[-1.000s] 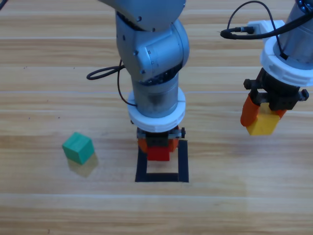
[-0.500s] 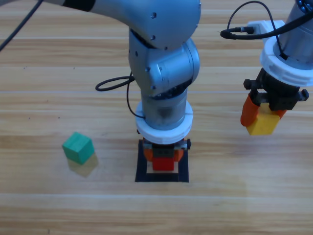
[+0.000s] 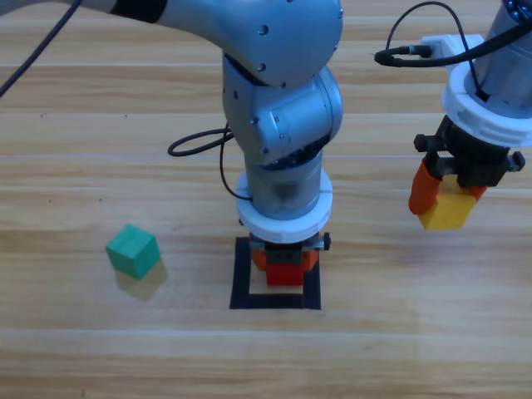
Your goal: Stack the blocks in the rectangular block: red at the bottom, yellow in the middle, green on top
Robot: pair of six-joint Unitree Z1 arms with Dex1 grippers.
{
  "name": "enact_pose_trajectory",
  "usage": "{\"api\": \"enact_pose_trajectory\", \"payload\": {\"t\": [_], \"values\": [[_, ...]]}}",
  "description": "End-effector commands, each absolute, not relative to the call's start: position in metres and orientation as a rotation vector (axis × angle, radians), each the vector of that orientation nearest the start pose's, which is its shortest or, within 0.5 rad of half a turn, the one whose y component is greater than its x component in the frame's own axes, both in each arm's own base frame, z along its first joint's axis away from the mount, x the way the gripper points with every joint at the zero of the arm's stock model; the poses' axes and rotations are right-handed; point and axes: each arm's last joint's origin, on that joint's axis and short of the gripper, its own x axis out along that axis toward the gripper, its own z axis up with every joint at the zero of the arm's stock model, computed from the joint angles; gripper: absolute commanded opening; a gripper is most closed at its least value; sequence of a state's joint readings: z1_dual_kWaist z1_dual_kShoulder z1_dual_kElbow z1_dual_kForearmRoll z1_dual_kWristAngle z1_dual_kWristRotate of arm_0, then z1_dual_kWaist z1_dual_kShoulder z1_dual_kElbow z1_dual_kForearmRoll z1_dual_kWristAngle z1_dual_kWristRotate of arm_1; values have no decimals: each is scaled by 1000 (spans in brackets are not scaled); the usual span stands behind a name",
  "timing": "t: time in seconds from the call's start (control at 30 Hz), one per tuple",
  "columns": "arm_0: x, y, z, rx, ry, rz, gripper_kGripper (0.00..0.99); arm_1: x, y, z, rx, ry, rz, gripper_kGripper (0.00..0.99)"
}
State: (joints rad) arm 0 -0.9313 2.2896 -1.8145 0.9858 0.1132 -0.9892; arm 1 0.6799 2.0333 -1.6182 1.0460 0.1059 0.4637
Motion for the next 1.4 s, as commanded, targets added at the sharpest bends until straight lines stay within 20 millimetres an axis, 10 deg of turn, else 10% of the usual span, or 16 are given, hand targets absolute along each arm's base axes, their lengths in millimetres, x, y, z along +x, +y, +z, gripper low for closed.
{"api": "enact_pose_trajectory", "payload": {"t": [0.03,1.13,1.2,1.3,1.4], "values": [[275,-375,171,6,1441,46,0,306,250,264,-40,1490,284,0],[275,-375,156,39,1457,50,0,307,250,265,-39,1489,289,0],[275,-375,157,38,1454,52,184,307,250,265,-39,1487,288,0],[275,-375,164,22,1441,52,805,307,250,265,-38,1487,287,0],[274,-373,173,5,1430,43,990,307,250,265,-38,1487,287,0]]}}
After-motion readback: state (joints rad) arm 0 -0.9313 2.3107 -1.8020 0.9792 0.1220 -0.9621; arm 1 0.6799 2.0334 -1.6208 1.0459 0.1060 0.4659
